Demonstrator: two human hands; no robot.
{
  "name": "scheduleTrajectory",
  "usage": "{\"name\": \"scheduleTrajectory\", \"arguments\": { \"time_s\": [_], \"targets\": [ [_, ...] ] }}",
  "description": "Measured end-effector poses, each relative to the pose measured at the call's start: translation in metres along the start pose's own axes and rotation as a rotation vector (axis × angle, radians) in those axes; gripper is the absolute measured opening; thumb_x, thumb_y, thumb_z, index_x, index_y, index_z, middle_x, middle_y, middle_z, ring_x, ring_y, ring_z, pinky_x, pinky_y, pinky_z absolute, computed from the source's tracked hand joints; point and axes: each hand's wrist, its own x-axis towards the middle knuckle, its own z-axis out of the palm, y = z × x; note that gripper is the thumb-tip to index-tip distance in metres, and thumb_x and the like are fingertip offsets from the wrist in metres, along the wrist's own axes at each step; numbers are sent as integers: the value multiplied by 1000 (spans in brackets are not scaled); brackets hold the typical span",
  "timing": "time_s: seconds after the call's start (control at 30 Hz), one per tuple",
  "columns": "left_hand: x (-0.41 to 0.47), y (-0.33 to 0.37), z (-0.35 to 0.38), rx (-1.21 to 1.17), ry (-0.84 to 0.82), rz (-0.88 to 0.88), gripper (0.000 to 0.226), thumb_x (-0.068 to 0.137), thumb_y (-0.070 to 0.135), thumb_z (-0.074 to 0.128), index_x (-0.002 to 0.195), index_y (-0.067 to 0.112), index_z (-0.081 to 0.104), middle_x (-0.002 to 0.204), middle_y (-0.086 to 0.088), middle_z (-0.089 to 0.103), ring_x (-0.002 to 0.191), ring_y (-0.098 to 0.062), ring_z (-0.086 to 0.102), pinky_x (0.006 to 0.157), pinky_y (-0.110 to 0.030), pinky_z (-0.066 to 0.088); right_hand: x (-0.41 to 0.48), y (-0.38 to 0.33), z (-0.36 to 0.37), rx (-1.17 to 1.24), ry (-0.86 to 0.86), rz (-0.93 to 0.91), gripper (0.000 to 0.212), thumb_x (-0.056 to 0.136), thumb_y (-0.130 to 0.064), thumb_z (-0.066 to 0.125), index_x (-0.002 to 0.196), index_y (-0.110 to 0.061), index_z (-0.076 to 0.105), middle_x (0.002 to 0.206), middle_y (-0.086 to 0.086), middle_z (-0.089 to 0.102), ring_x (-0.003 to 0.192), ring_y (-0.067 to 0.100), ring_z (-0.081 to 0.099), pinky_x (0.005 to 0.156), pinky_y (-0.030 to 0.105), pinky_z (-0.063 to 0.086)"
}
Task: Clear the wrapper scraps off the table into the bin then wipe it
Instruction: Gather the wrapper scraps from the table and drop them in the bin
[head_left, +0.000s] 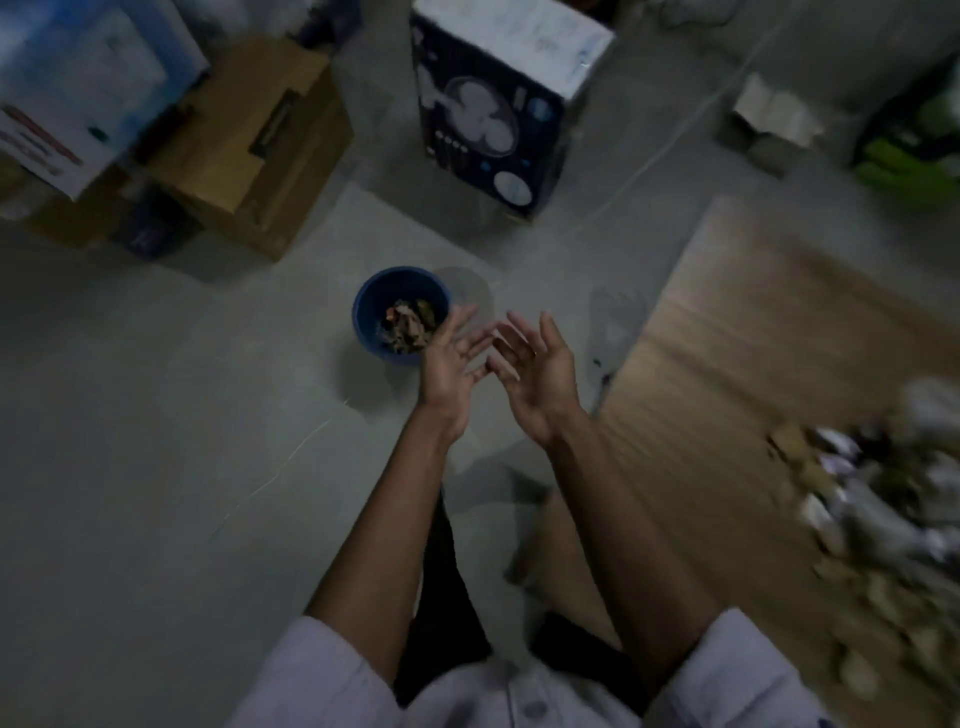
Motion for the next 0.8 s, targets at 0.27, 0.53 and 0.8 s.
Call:
{"name": "scheduleTrajectory", "arguments": {
  "time_s": [0.27,0.53,0.8],
  "targets": [
    [-174,-112,154,275,-300,32,30,106,24,46,129,17,63,116,-5,71,108,-18,65,83,-33,51,-197,-65,-190,45,23,-243,47,99,-41,52,131,-8,63,133,11,67,130,23,57,112,43,43],
    [-246,-231,222,659,-342,-243,38,108,36,44,130,11,62,113,-9,68,77,-21,68,59,-29,54,-299,-39,-365,-745,560,-580,39,97,-38,68,132,-24,63,148,-4,54,145,22,39,114,32,39],
    [-265,-310,213,872,-208,-347,24,106,29,52,97,13,66,91,-10,67,66,-22,58,56,-28,45,-293,59,-456,-1624,761,-453,98,87,-81,44,164,-27,15,170,16,7,156,37,9,121,61,17]
  ]
}}
